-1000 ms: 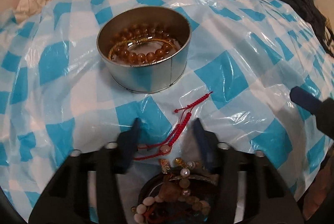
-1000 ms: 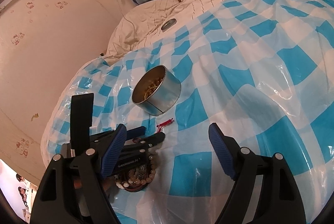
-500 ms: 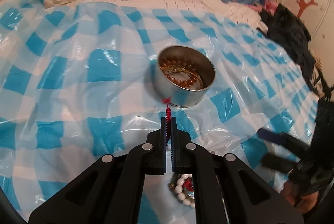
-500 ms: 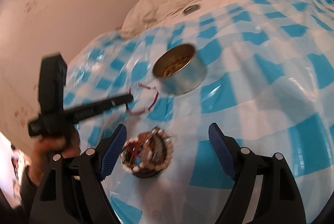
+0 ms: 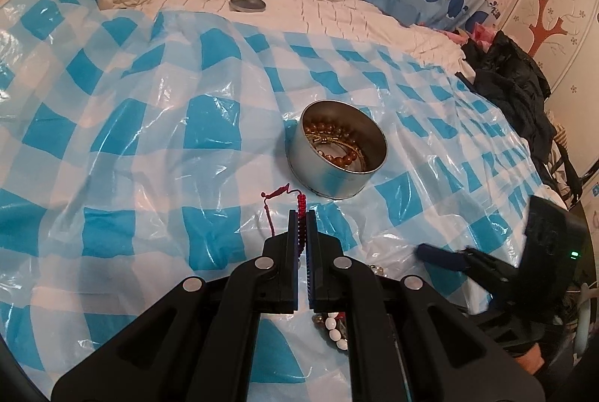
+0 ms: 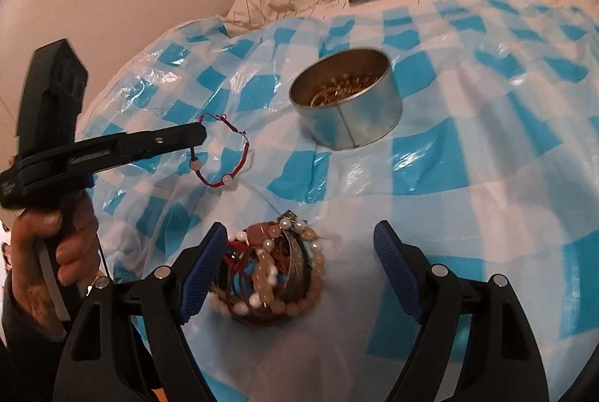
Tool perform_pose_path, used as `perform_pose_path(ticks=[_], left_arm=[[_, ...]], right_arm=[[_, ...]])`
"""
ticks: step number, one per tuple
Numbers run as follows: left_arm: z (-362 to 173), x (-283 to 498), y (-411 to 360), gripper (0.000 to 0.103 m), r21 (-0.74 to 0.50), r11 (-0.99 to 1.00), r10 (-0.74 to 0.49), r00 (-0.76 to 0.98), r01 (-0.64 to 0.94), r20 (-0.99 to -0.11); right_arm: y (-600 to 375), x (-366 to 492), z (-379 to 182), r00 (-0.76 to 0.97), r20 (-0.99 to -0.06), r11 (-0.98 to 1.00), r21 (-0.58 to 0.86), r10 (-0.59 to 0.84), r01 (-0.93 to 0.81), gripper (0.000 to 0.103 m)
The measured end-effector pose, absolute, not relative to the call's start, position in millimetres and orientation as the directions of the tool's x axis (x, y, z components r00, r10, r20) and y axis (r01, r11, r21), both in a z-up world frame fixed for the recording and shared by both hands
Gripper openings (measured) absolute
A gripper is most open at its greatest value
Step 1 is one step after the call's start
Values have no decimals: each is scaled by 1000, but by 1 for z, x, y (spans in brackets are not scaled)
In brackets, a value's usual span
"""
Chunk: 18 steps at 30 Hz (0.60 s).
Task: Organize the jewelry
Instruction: 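Carry red cord bracelet toward tin with left gripper while right gripper grasps red cord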
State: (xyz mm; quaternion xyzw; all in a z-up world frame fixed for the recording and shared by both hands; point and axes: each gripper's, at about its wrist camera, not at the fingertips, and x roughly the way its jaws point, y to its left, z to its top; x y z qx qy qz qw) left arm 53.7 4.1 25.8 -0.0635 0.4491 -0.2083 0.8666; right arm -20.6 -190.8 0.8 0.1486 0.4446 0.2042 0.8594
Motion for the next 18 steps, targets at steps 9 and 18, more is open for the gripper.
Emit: perform_pose_path(ticks=[9, 18], left_arm=[[28, 54, 5, 3, -301, 904, -421, 516, 303, -746], [29, 56, 7, 3, -302, 904, -422, 520, 302, -743]], right_arm=[[-179, -9, -9, 477, -695, 841, 477, 538, -255, 18], [-199, -23, 10, 517, -604, 783, 566, 606, -257, 8]])
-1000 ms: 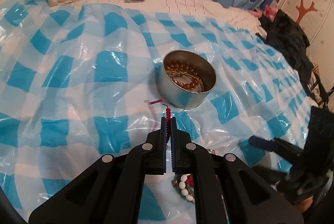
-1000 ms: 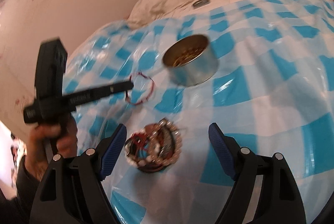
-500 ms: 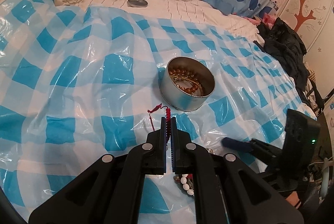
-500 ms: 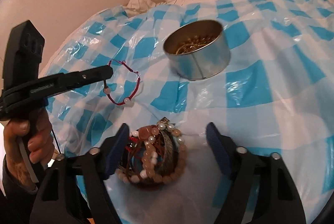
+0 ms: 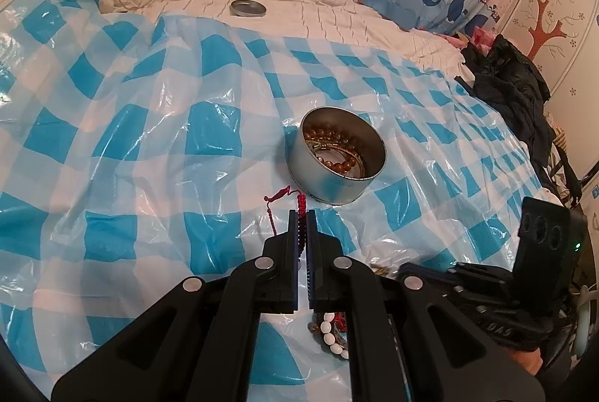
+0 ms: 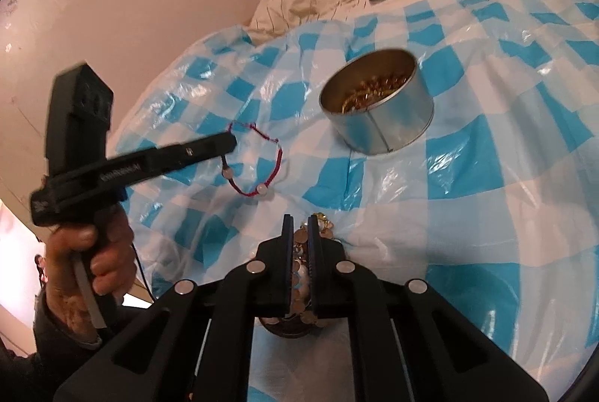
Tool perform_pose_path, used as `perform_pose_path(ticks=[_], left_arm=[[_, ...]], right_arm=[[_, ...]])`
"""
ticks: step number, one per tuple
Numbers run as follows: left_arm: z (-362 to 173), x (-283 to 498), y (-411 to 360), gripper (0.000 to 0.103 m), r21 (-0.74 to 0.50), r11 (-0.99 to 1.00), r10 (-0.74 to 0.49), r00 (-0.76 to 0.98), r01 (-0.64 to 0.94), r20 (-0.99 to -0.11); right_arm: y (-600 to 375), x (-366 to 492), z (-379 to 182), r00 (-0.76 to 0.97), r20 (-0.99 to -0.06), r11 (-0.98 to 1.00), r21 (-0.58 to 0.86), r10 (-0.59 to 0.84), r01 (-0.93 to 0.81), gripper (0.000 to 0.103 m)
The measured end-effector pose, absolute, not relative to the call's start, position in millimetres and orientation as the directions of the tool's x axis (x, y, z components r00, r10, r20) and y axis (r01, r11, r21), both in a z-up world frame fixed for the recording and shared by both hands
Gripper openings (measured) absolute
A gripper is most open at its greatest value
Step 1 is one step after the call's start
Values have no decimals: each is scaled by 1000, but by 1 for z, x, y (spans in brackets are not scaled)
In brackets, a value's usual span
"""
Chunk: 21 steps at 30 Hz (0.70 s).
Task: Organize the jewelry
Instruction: 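Carry red cord bracelet toward tin with left gripper while right gripper grasps red cord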
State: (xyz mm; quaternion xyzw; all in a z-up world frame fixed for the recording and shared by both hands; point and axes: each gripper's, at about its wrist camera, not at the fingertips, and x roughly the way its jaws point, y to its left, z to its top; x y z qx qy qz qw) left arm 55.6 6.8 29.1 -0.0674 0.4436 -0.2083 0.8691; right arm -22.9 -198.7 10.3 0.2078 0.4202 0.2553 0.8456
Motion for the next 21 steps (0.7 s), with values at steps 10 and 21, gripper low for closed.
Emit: perform_pose_path(ticks=[10, 21], left_arm=[[33, 55, 7, 3, -334, 889, -455, 519, 314, -724], [35, 54, 0, 3, -354, 876, -480, 514, 328, -711]], right_arm=[[-224, -31, 34, 592, -475, 717, 641, 651, -274, 8], [-233, -33, 43, 617, -407, 676, 676, 674, -293, 8]])
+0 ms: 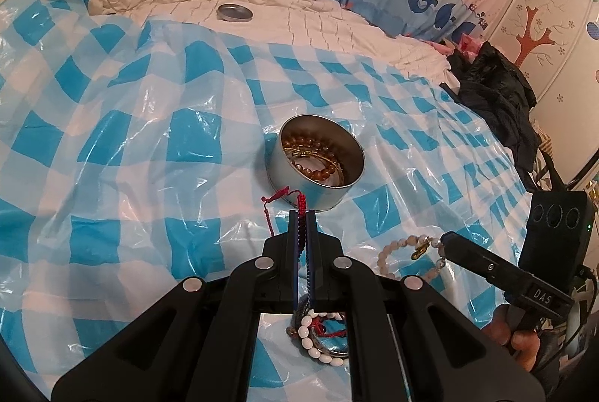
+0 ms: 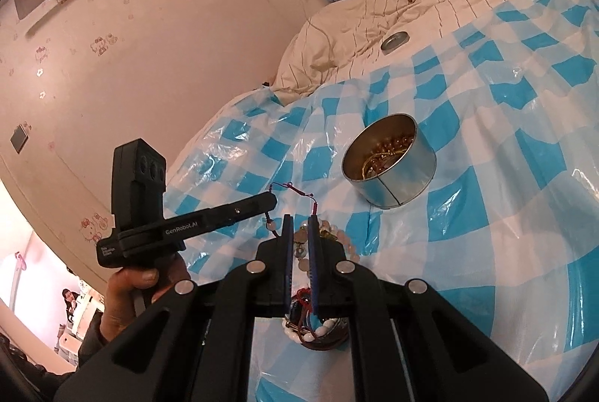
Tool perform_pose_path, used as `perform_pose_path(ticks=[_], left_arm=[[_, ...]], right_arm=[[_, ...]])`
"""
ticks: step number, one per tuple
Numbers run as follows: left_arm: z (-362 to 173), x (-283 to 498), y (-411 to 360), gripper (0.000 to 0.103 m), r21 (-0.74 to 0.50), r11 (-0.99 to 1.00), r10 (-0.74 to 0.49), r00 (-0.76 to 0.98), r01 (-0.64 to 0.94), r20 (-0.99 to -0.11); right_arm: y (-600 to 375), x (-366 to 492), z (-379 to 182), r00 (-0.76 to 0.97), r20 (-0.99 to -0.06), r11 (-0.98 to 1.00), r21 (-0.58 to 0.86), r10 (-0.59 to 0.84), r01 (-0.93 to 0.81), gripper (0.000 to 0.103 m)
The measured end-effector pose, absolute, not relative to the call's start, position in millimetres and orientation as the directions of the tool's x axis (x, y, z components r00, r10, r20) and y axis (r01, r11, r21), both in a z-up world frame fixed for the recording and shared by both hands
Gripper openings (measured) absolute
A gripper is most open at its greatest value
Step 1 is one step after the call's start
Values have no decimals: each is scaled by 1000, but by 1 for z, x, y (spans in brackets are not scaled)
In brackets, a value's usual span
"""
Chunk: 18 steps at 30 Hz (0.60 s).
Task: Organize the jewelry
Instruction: 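Carry red cord bracelet toward tin with left gripper while right gripper grasps red cord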
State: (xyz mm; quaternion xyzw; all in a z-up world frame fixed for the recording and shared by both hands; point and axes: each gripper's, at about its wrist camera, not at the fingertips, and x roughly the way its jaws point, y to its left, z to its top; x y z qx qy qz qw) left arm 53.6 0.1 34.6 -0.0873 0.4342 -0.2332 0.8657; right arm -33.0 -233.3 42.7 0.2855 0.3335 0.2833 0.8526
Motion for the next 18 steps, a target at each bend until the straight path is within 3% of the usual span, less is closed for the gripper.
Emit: perform_pose_path(ticks=[18], left_arm=[[42, 57, -20, 3, -351, 862, -502, 515, 366, -695]], right_arm=[[-246, -31, 49, 641, -335, 626, 720, 691, -299, 8]])
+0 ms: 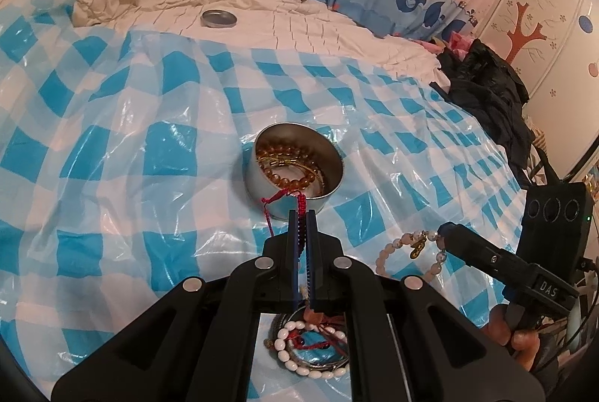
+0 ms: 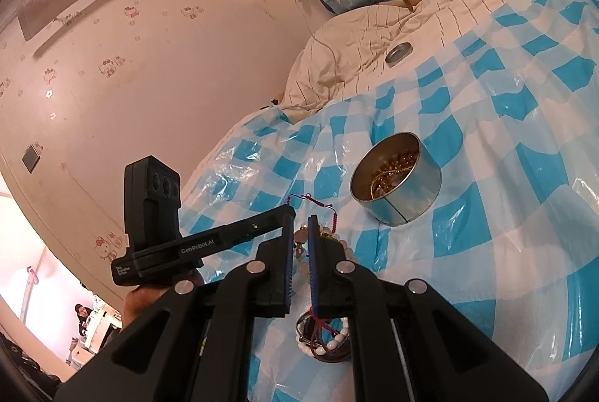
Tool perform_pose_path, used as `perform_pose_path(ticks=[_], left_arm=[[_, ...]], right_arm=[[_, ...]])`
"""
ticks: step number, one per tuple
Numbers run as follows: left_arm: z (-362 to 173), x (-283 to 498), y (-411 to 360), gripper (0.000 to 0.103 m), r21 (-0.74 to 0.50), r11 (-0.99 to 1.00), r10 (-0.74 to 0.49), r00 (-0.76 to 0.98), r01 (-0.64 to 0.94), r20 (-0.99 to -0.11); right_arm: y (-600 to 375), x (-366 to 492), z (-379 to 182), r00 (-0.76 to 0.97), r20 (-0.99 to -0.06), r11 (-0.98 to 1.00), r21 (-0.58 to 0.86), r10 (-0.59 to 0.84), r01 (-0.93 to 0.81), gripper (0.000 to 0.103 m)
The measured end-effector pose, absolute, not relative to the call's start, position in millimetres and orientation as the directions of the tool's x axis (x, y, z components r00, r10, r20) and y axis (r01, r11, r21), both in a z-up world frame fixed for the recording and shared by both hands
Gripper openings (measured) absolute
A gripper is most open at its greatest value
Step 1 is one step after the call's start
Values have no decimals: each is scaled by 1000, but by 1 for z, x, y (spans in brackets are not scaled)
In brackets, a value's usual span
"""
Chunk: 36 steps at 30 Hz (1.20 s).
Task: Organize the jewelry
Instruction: 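Carry red cord bracelet toward tin with left gripper while right gripper grasps red cord, then open left gripper over silver tin while right gripper drops its red cord in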
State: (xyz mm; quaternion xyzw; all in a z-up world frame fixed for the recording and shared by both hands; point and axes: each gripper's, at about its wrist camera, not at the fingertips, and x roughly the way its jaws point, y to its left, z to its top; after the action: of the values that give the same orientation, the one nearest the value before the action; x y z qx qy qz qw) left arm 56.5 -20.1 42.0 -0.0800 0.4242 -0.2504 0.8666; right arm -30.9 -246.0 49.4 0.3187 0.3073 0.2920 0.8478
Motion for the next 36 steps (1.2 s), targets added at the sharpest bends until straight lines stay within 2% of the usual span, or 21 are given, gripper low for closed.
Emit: perform_pose_path(ticks=[12, 21, 24, 27, 29, 30, 31, 32, 33, 36], left_arm=[[54, 72, -41, 3, -355, 848, -524, 524, 393, -671], [56, 116, -52, 3, -471, 789, -615, 510, 396, -601], [37, 140, -60, 3, -491, 794, -607, 463, 358, -646], [14, 156, -61, 4, -410, 869, -495, 460, 278, -737], [14, 157, -53, 9, -413, 877, -480, 468, 245, -742], [17, 155, -51, 14, -411, 878, -479, 476, 247, -737], [23, 151, -47, 24, -396, 883, -469, 496, 251, -731], [28, 146, -44, 28, -380, 890, -455, 513, 251, -727], [31, 140, -41, 34, -369, 895, -447, 525, 252, -724], [31, 125, -32, 40, -324, 912, -410, 533, 251, -740]], right_arm=[[-251, -10, 58, 648, -313, 613, 729, 694, -304, 8], [-256, 26, 65, 665, -299, 609, 736, 684, -295, 8], [-253, 43, 65, 670, -312, 624, 726, 673, -289, 8], [-246, 62, 62, 671, -344, 654, 703, 656, -279, 8], [-238, 74, 56, 665, -396, 694, 670, 634, -262, 9], [-231, 82, 50, 650, -452, 730, 640, 611, -242, 9], [-226, 88, 45, 635, -492, 752, 618, 596, -228, 16], [-223, 92, 38, 629, -540, 787, 585, 560, -197, 31], [-223, 90, 34, 632, -552, 797, 575, 544, -184, 33], [-228, 78, 32, 637, -556, 801, 572, 535, -174, 34]])
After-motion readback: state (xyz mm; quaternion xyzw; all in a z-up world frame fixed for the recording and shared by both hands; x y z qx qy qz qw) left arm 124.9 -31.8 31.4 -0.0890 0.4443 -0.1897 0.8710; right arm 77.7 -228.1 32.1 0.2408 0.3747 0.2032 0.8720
